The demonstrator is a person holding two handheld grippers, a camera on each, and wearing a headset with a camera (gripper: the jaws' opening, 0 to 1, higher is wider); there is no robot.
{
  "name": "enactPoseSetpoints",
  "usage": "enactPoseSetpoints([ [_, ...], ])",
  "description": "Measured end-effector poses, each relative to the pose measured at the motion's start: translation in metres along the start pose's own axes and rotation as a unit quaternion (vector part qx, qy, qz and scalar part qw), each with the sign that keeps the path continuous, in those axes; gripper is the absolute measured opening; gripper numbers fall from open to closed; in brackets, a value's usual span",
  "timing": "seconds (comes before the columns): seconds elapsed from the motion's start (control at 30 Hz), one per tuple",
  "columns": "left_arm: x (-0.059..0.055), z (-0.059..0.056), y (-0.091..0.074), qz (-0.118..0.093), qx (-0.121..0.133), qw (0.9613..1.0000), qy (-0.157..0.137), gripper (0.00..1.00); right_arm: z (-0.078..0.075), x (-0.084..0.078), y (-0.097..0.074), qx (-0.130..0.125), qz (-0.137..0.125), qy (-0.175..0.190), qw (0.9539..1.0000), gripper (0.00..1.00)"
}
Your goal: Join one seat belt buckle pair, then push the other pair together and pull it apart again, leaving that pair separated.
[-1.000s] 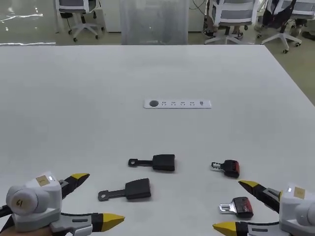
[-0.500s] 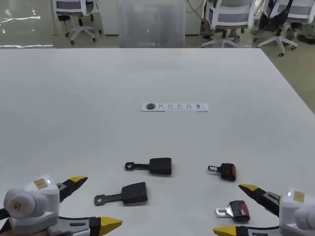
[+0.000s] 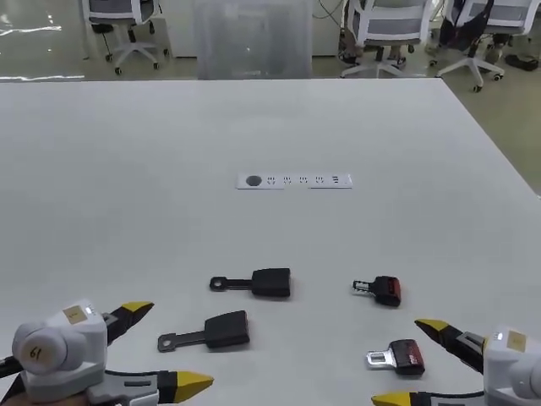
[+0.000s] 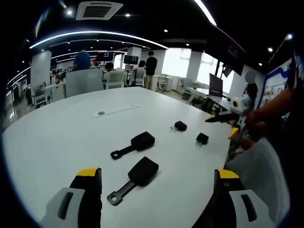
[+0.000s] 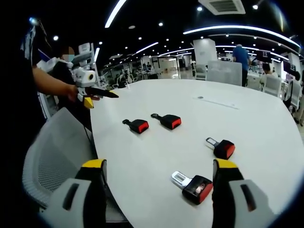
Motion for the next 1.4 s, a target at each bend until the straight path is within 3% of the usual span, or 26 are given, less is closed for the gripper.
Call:
enactPoseSetpoints([
  [0.3, 0.000, -0.002, 0.007, 0.011, -0.004, 0.9999, 0.006, 1.00, -0.007, -0.007, -0.003, -0.008, 0.009, 0.005, 0.9999, 0.93],
  [0.8, 0.000, -0.003, 0.020, 0.046, -0.011, 0.9982, 0.037, 0.98, -0.026, -0.015, -0.006, -0.007, 0.051, -0.024, 0.9984, 0.87],
  [1.13, 0.001, 0.000, 0.032, 0.073, -0.017, 0.9952, 0.063, 0.96, -0.038, -0.015, -0.002, 0.008, 0.084, -0.051, 0.9951, 0.81],
  [1.4, 0.000, 0.005, 0.043, 0.082, -0.022, 0.9944, 0.062, 0.93, -0.048, -0.019, 0.004, 0.032, 0.110, -0.069, 0.9910, 0.77],
])
Point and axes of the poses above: the centre of the closed fingertips' face, and the gripper's own axes: y roughly forward along the fingers, z roughly to its left, x roughly out of its top, the point moved 9 cm from there along -y, roughly backward along the fingers, and after that the axes turned 11 degrees about z, right-handed, at the moved point
